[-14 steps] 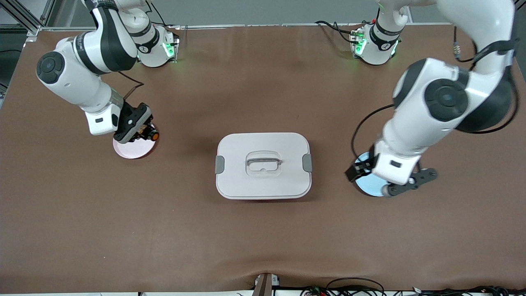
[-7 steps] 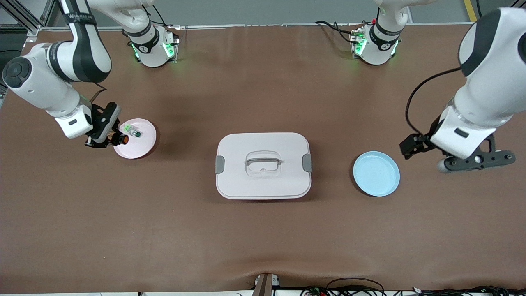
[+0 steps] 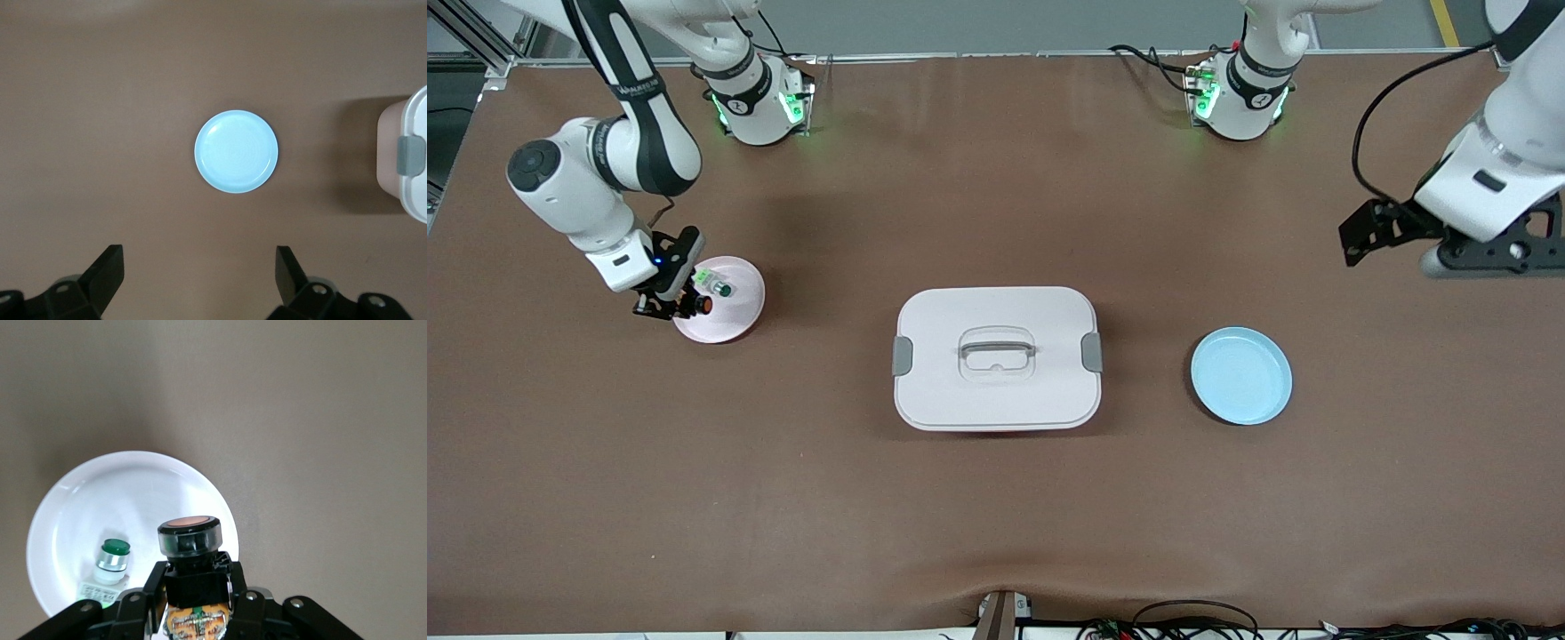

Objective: Transfer orange switch to right arm and place
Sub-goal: 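Lower the switch onto the white plate with the right gripper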

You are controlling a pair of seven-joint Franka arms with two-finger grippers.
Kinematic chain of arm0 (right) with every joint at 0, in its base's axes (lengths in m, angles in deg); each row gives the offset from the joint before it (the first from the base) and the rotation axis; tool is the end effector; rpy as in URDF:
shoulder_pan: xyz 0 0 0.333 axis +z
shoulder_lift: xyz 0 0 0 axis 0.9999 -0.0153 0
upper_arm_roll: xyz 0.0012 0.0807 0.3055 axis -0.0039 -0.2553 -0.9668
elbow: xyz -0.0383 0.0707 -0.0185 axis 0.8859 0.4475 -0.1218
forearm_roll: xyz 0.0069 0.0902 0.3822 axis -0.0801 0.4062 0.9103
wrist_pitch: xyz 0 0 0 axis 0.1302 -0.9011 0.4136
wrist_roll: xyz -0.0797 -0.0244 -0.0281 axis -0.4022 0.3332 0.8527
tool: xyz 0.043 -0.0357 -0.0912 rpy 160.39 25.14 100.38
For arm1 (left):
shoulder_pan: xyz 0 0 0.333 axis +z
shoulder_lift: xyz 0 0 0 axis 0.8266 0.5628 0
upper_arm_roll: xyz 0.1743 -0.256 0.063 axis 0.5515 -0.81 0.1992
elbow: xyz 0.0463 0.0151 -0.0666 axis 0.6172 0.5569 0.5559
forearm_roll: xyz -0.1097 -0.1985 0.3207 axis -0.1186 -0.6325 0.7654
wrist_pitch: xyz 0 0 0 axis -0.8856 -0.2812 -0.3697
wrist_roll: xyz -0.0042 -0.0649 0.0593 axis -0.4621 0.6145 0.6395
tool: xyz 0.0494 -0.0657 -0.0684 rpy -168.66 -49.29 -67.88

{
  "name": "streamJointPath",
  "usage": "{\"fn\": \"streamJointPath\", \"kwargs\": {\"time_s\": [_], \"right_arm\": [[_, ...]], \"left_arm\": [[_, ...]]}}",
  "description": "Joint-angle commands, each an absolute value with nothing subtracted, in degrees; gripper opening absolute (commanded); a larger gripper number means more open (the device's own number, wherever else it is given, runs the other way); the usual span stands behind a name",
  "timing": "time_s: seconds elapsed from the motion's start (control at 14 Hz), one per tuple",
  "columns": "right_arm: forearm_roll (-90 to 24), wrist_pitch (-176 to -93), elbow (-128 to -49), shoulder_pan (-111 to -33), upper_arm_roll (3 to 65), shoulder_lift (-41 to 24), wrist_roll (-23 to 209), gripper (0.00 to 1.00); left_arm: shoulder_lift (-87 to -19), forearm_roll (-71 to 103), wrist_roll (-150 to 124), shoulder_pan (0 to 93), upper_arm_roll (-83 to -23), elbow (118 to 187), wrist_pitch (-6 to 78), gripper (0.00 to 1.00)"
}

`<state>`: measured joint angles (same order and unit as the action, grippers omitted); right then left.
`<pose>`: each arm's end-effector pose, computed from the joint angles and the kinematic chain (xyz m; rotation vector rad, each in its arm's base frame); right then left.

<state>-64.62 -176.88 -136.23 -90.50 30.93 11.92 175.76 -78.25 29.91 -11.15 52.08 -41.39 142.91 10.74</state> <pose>0.4647 -0.0351 0.2616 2.3640 1.9485 0.1959 0.5516 -0.0925 0.6275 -3.0555 0.0693 -0.0694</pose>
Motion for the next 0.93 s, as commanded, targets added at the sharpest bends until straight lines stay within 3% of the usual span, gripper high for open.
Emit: {"fn": "streamJointPath", "kwargs": {"time_s": [0.0,0.85], "right_arm": [[-65.22,-181.88,-135.83,-92.29,29.88,6.81,178.18,0.00],[-64.78,-185.94,-135.83,-91.15,29.45,-0.32,177.92,0.00]], "left_arm": [[-81.94,29.17,-11.84,50.13,-39.39,146.78,10.80,1.00],[-81.76,29.08,-11.84,50.30,-40.27,147.04,10.97,1.00]]}}
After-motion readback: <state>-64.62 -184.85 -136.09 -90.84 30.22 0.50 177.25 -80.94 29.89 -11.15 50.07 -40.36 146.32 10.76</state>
